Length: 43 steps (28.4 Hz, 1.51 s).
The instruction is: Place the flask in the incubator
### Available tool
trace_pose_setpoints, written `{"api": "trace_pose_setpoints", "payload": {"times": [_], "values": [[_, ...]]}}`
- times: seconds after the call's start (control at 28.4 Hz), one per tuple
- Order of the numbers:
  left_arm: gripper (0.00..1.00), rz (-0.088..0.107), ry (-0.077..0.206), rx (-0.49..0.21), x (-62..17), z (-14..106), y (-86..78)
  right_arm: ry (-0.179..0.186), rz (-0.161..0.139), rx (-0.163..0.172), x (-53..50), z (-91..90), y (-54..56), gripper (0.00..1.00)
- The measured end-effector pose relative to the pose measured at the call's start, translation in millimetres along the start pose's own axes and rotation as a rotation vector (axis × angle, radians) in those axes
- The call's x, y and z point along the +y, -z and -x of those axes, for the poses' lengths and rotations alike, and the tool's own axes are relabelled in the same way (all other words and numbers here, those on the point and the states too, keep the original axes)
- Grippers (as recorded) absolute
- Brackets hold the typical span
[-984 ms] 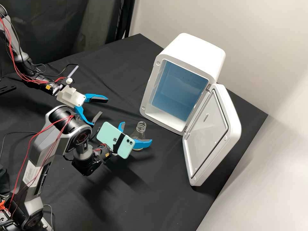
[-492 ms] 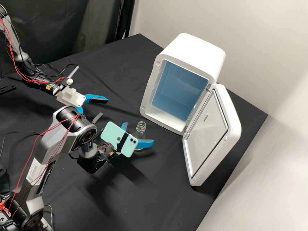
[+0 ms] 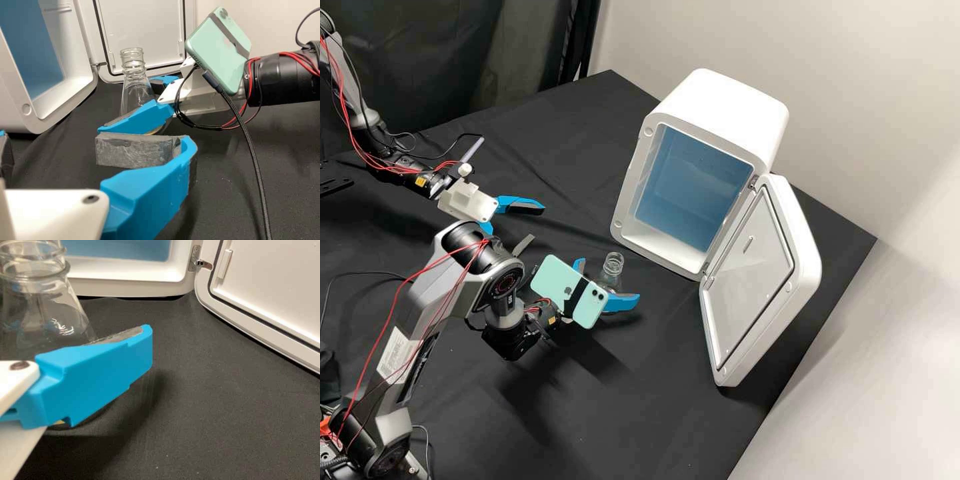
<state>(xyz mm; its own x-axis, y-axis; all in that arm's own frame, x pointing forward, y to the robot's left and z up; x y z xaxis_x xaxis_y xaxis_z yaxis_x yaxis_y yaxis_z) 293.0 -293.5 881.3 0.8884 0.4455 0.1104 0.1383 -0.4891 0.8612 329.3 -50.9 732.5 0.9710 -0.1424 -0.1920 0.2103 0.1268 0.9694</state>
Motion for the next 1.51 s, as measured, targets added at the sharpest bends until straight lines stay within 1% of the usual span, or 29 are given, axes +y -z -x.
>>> {"api": "trace_pose_setpoints", "payload": {"times": [0.39,0.56,1.48,1.51], "values": [[1.0,0.0,0.0,0.0,0.0,0.0,0.0,0.0,0.0,0.0,0.0,0.0,0.0,1.0],[1.0,0.0,0.0,0.0,0.0,0.0,0.0,0.008,0.0,-0.006,0.1,0.2,0.0,1.0],[1.0,0.0,0.0,0.0,0.0,0.0,0.0,0.008,0.0,-0.006,0.4,0.3,0.3,1.0],[1.0,0.0,0.0,0.0,0.0,0.0,0.0,0.008,0.0,-0.006,0.4,0.3,0.3,0.0]]}}
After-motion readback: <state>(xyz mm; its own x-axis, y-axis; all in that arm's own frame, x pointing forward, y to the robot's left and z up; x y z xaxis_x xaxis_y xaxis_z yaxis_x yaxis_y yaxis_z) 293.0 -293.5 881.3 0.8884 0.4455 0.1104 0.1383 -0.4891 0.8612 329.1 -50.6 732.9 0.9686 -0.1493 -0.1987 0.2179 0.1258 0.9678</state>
